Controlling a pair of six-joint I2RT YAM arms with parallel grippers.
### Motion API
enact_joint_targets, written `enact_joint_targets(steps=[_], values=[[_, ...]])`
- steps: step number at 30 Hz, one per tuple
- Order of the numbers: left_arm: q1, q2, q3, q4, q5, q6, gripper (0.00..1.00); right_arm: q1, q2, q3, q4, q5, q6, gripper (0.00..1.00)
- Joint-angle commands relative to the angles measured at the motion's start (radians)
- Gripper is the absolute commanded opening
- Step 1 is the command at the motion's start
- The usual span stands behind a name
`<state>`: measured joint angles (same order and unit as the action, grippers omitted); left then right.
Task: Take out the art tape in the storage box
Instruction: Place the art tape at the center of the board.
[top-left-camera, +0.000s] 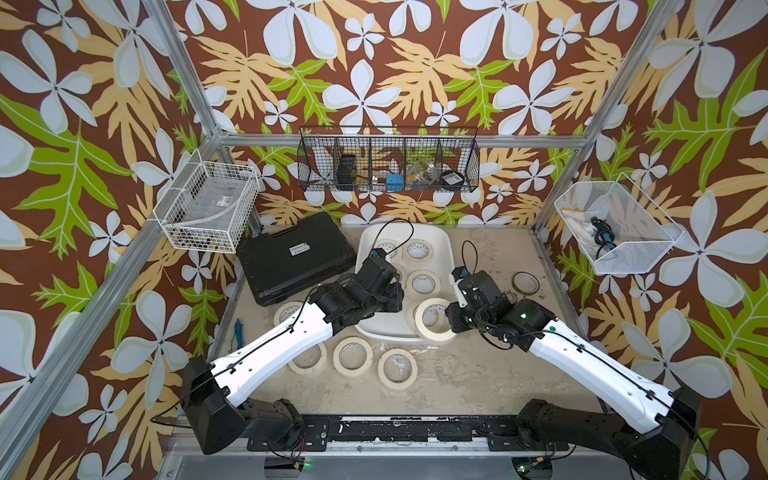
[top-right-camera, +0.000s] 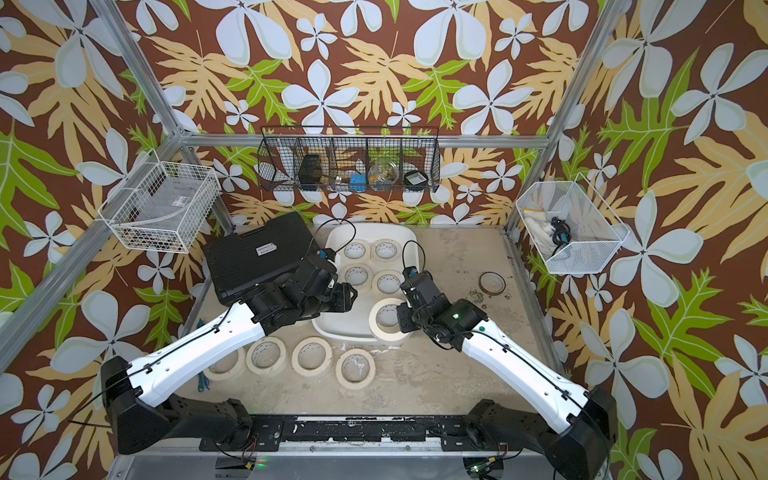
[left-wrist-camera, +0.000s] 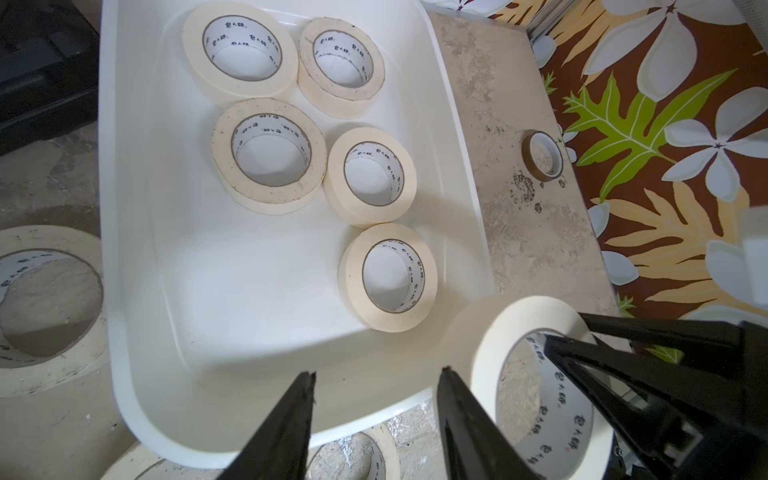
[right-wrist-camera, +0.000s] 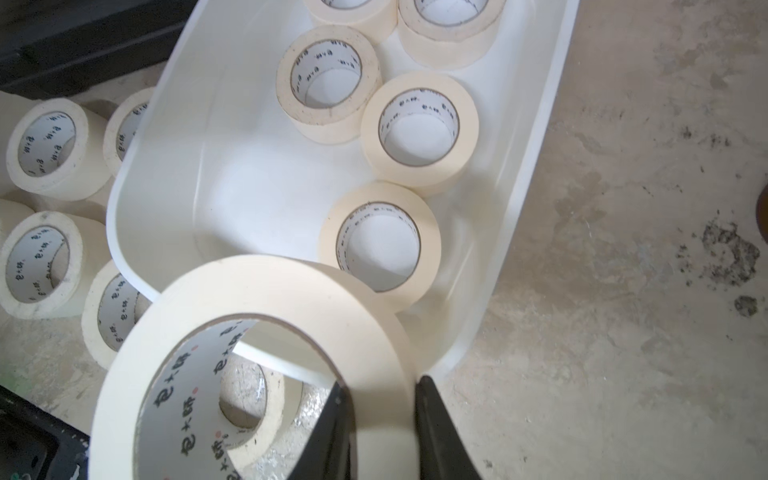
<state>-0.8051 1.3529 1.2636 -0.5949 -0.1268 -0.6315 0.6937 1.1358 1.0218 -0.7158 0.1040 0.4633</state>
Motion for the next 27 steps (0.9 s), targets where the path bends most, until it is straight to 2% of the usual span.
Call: enact_joint_targets(steps=[1, 6, 11, 17, 27], values=[[0.009, -0.01, -0.017, 0.017, 0.006, 0.006, 0.52, 0.001, -0.05, -0.052, -0.04, -0.006, 0.05, 0.06], [0.019, -0.011, -0.054, 0.021, 0.01, 0.015, 0.52, 0.001, -0.146, -0.189, -0.036, -0.076, 0.085, 0.06], [0.02, -0.035, -0.108, 0.049, 0.015, 0.017, 0.51, 0.001, -0.206, -0.308, 0.015, -0.09, 0.124, 0.06], [0.024, -0.046, -0.147, 0.056, 0.009, 0.009, 0.51, 0.002, -0.199, -0.4, 0.09, -0.067, 0.168, 0.05], [0.025, -0.034, -0.158, 0.069, 0.029, 0.001, 0.49, 0.004, -0.089, -0.473, 0.234, -0.064, 0.217, 0.05]])
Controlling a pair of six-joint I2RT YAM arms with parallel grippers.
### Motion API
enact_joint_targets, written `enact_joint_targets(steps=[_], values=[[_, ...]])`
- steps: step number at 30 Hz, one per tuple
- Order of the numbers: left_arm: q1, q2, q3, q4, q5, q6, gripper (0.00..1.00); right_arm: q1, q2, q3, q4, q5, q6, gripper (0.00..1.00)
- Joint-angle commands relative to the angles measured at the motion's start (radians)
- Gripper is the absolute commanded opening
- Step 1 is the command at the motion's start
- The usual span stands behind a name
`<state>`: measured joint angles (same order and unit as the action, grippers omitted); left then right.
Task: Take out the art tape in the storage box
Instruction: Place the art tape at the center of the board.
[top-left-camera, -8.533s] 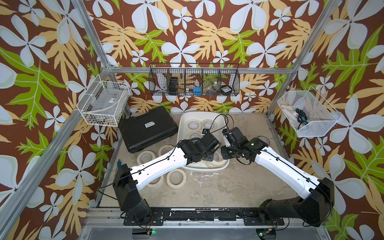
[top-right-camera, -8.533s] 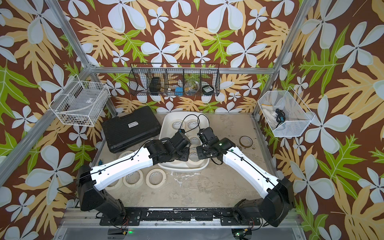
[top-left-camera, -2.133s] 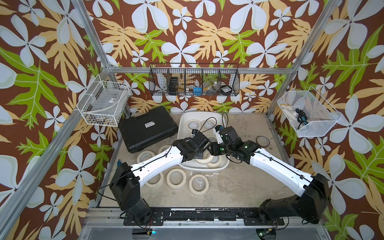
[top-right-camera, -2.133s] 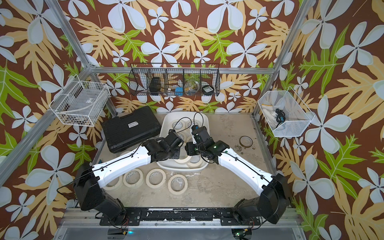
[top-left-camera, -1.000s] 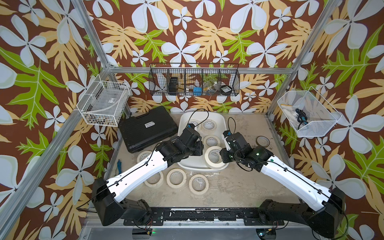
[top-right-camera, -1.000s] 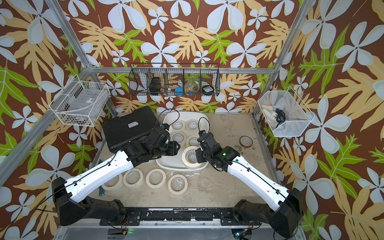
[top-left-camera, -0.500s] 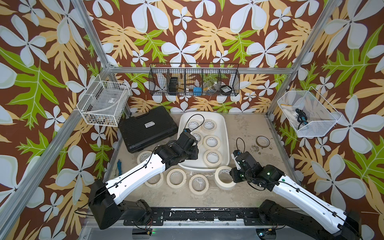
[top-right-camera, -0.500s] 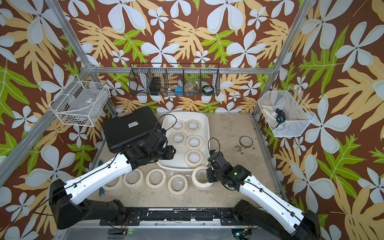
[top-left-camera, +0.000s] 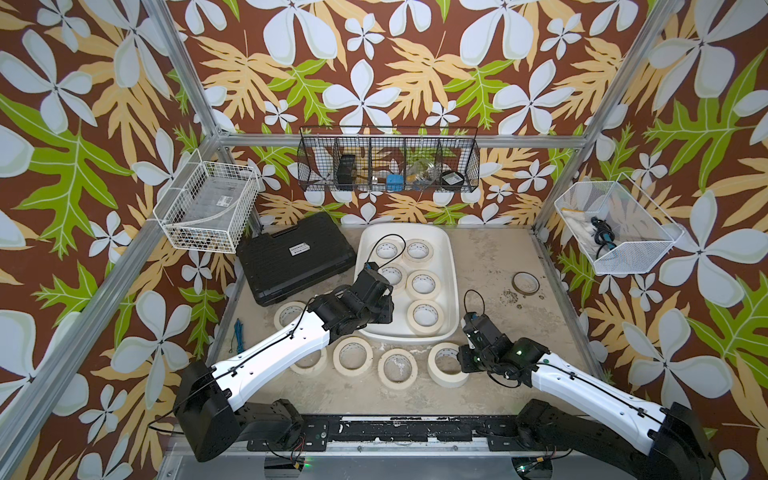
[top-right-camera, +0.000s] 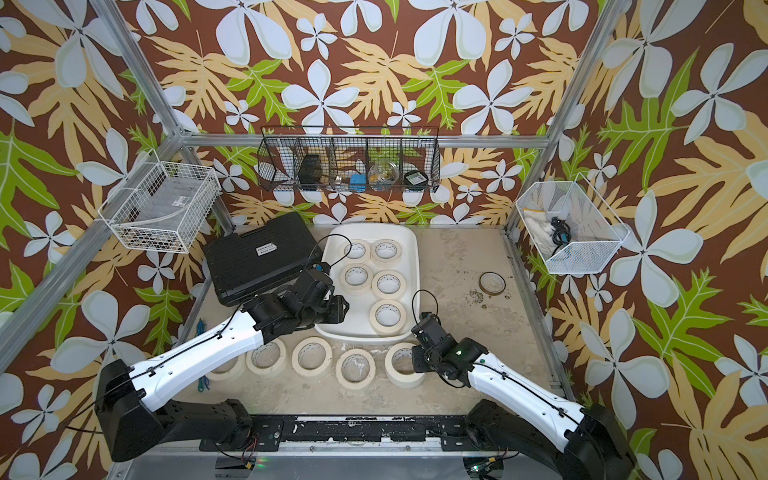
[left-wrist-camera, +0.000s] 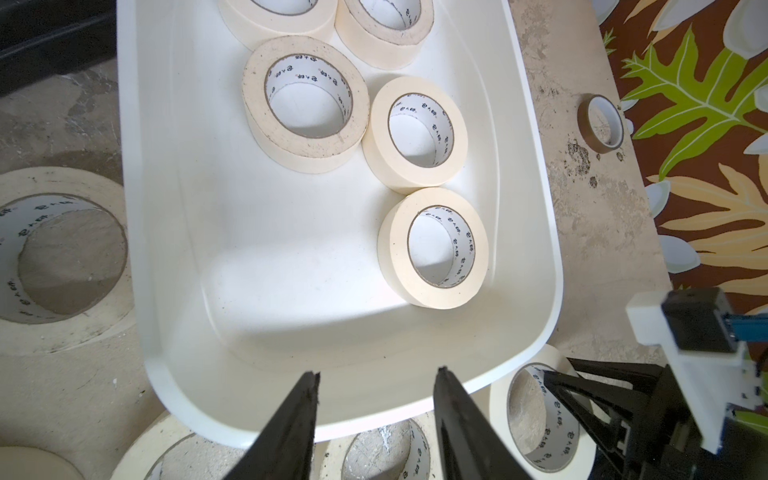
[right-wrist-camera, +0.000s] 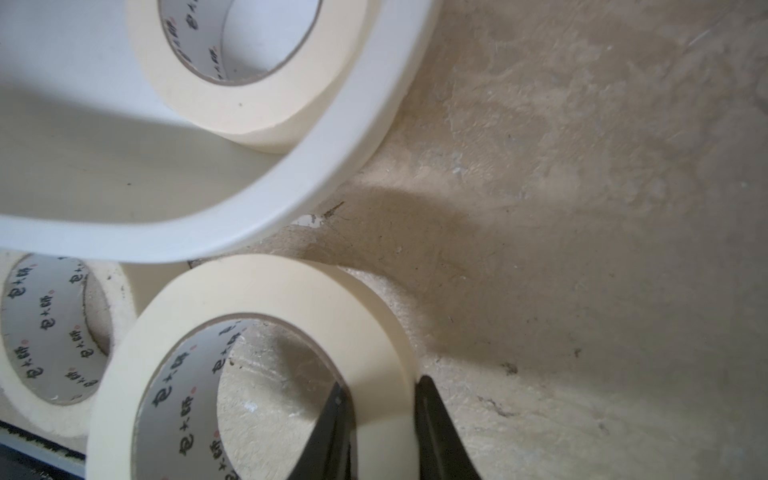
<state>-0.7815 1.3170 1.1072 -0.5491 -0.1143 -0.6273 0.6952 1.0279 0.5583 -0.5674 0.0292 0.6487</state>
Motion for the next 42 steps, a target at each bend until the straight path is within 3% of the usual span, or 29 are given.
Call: enact_joint_targets(steps=[1, 13, 18, 23, 29, 42], values=[[0.001, 0.0, -0.005, 0.025, 0.018, -0.005, 0.49, 0.003, 0.024, -0.018, 0.101, 0.012, 0.035, 0.05], [0.001, 0.001, -0.019, 0.044, 0.036, -0.015, 0.48, 0.003, 0.018, -0.134, 0.264, 0.06, 0.052, 0.1], [0.001, 0.002, -0.01, 0.016, 0.021, -0.029, 0.48, 0.004, 0.037, -0.13, 0.253, 0.066, 0.058, 0.21], [0.001, 0.004, -0.009, 0.009, 0.014, -0.035, 0.48, 0.004, 0.036, -0.122, 0.24, 0.053, 0.058, 0.41], [0.001, 0.019, 0.0, 0.009, -0.003, -0.032, 0.48, 0.004, -0.034, -0.068, 0.168, 0.05, 0.047, 0.54], [0.063, 0.148, 0.121, 0.025, 0.006, -0.036, 0.49, 0.004, -0.21, 0.138, -0.072, 0.054, 0.03, 0.55]])
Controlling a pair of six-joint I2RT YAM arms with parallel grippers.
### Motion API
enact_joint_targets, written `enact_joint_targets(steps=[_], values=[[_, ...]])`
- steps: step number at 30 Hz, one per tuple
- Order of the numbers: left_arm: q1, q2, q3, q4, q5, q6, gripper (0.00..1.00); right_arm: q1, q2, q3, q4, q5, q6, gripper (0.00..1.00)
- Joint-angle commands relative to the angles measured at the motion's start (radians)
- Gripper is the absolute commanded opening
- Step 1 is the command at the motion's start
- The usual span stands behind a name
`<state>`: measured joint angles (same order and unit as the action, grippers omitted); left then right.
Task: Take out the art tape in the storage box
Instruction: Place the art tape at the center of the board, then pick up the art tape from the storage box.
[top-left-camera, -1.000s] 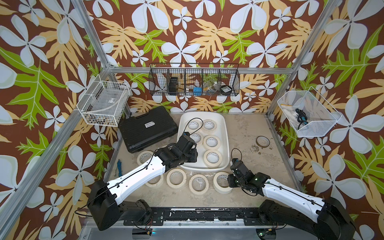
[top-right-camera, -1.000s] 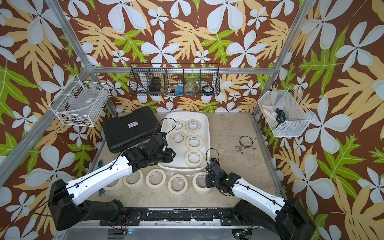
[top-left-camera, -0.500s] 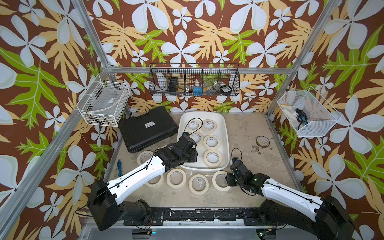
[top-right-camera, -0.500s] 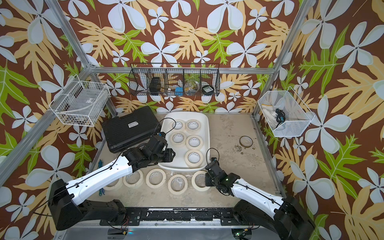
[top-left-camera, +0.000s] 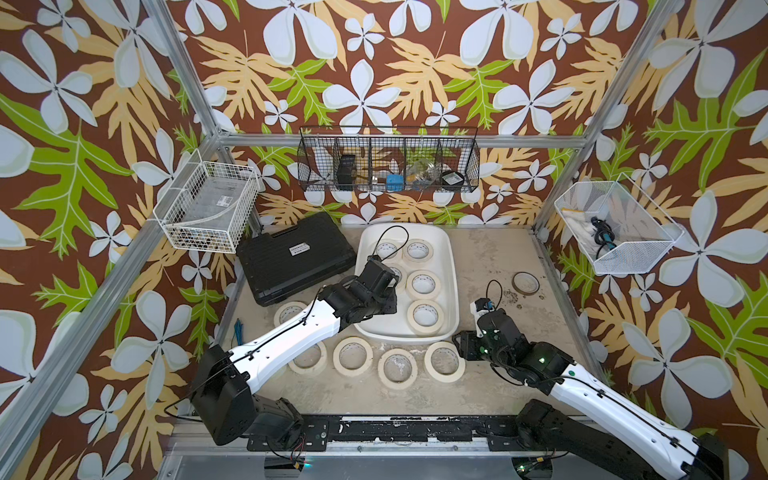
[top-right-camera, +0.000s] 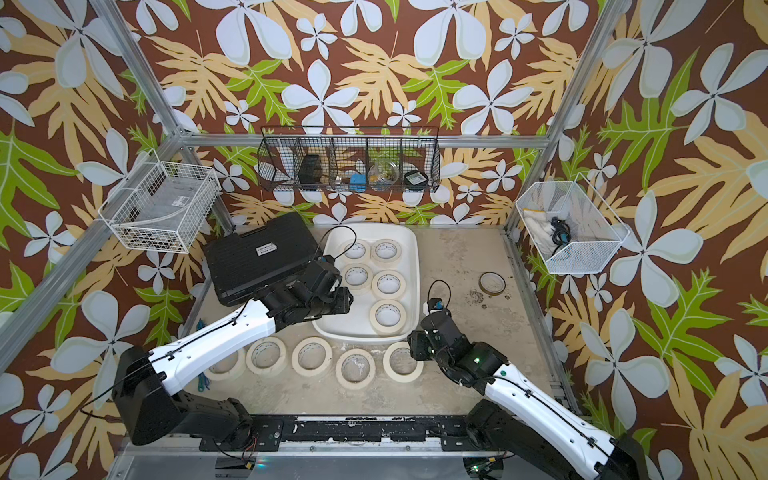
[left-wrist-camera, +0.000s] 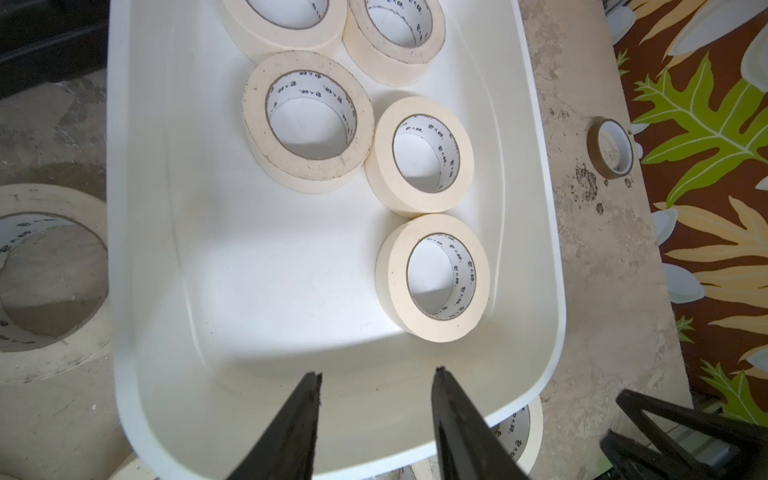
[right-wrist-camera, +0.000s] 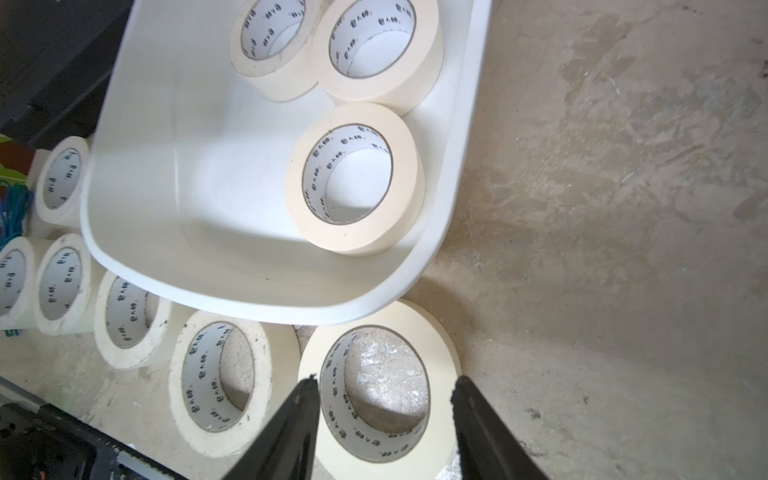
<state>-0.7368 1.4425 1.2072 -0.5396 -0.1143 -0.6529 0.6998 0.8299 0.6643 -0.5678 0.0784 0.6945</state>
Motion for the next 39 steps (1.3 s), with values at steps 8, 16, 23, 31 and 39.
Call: enact_joint_targets(steps=[8, 16, 23, 31, 39], values=[[0.09, 0.156, 0.115, 0.039, 0.015, -0.04, 0.48, -0.002, -0.039, 0.117, -0.118, -0.016, -0.064, 0.55], [0.124, 0.3, 0.216, 0.043, -0.02, -0.094, 0.46, 0.0, -0.043, 0.14, -0.135, -0.022, -0.076, 0.55], [0.152, 0.407, 0.268, 0.058, -0.034, -0.139, 0.45, -0.003, -0.052, 0.137, -0.136, -0.028, -0.075, 0.55], [0.171, 0.506, 0.325, 0.051, -0.102, -0.167, 0.45, -0.002, -0.064, 0.126, -0.14, -0.029, -0.077, 0.55], [0.194, 0.609, 0.365, 0.047, -0.123, -0.149, 0.45, -0.003, -0.078, 0.127, -0.16, -0.016, -0.081, 0.55]])
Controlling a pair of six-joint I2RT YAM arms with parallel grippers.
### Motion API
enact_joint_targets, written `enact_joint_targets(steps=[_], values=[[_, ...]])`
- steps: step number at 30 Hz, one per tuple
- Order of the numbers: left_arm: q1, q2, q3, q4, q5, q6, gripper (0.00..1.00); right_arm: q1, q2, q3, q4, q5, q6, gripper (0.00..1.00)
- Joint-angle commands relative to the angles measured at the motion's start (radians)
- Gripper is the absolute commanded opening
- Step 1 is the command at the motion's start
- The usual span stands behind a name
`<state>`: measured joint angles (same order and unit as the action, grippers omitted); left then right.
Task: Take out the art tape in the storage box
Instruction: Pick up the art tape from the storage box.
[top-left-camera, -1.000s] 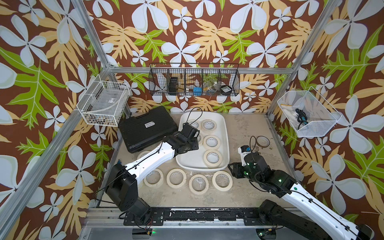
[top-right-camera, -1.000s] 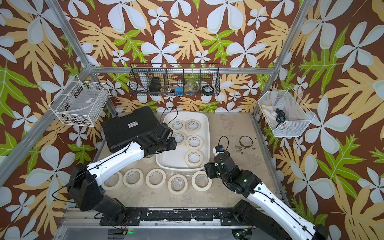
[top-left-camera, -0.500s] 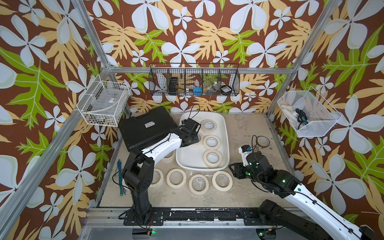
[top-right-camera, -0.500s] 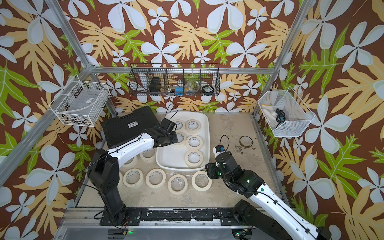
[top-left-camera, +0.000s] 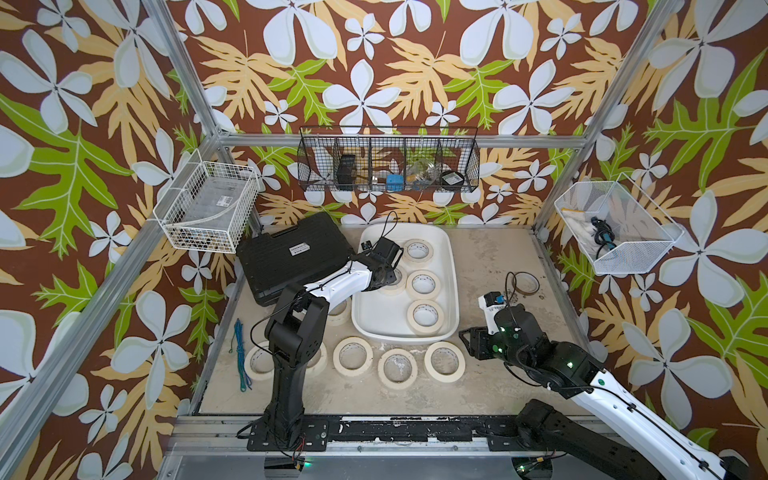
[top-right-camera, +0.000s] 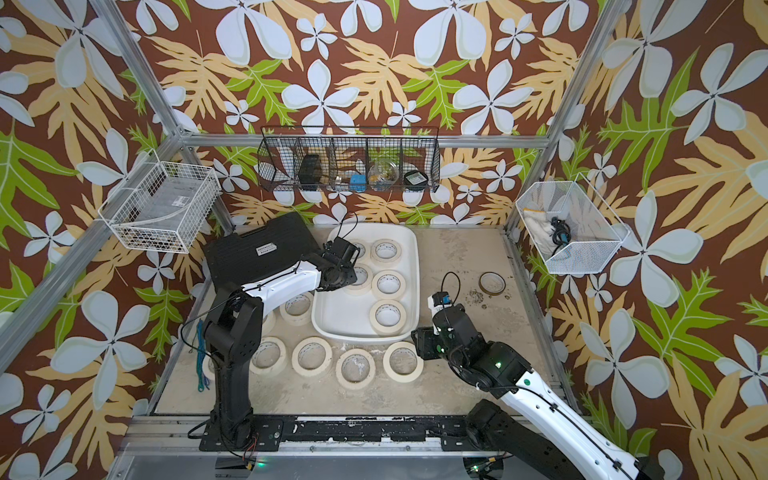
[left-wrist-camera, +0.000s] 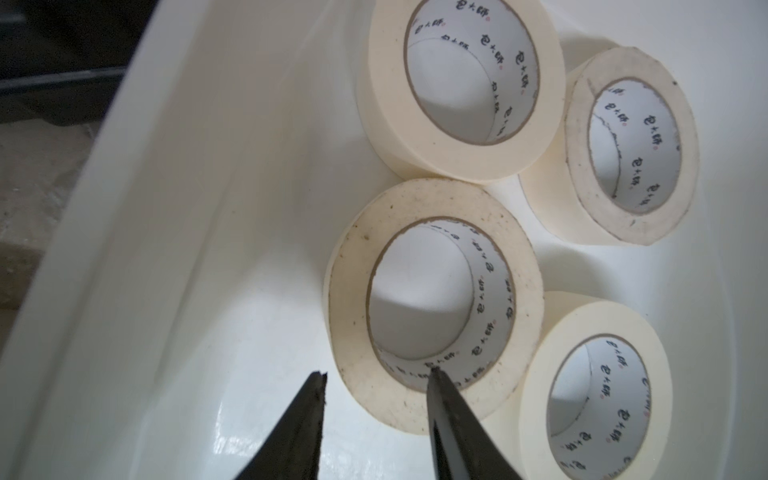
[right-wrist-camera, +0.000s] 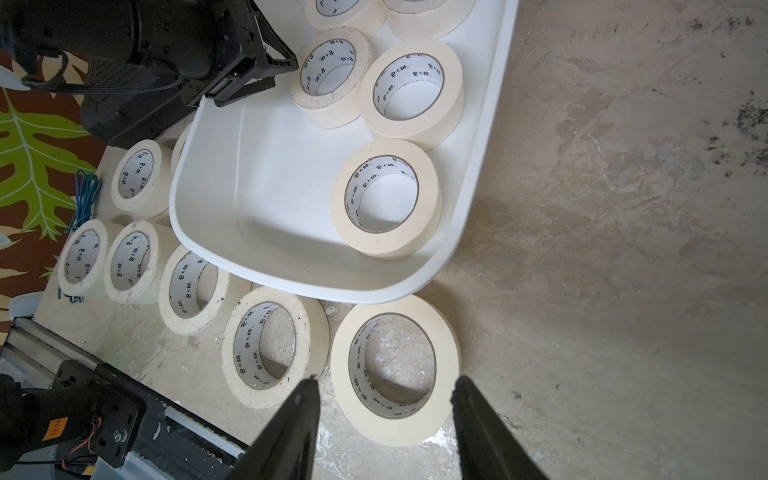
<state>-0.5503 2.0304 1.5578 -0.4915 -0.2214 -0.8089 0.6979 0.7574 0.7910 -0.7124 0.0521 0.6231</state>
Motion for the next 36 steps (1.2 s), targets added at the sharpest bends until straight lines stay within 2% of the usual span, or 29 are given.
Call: enact_joint_targets(steps=[1, 9, 14, 18, 20, 22, 26, 36], values=[[0.01, 0.033, 0.017, 0.006, -0.006, 0.016, 0.45, 0.0, -0.009, 0.001, -0.016, 0.012, -0.01, 0.55], [0.025, 0.11, 0.041, 0.023, 0.023, 0.045, 0.45, 0.0, -0.012, 0.007, -0.027, 0.018, -0.012, 0.55], [0.039, 0.134, 0.029, 0.04, 0.043, 0.051, 0.41, 0.0, -0.012, 0.015, -0.031, 0.018, -0.012, 0.55], [0.046, 0.137, 0.012, 0.057, 0.05, 0.058, 0.33, 0.0, -0.008, 0.026, -0.038, 0.022, -0.016, 0.55], [0.046, 0.129, 0.005, 0.065, 0.051, 0.067, 0.24, 0.0, -0.005, 0.033, -0.04, 0.025, -0.017, 0.55], [0.046, 0.116, -0.008, 0.078, 0.059, 0.078, 0.17, 0.0, -0.003, 0.04, -0.04, 0.029, -0.02, 0.55], [0.046, 0.08, -0.028, 0.071, 0.065, 0.091, 0.1, 0.0, 0.005, 0.049, -0.035, 0.034, -0.026, 0.55], [0.046, -0.113, -0.119, 0.002, 0.045, 0.138, 0.09, 0.0, 0.048, 0.09, 0.0, 0.044, -0.048, 0.55]])
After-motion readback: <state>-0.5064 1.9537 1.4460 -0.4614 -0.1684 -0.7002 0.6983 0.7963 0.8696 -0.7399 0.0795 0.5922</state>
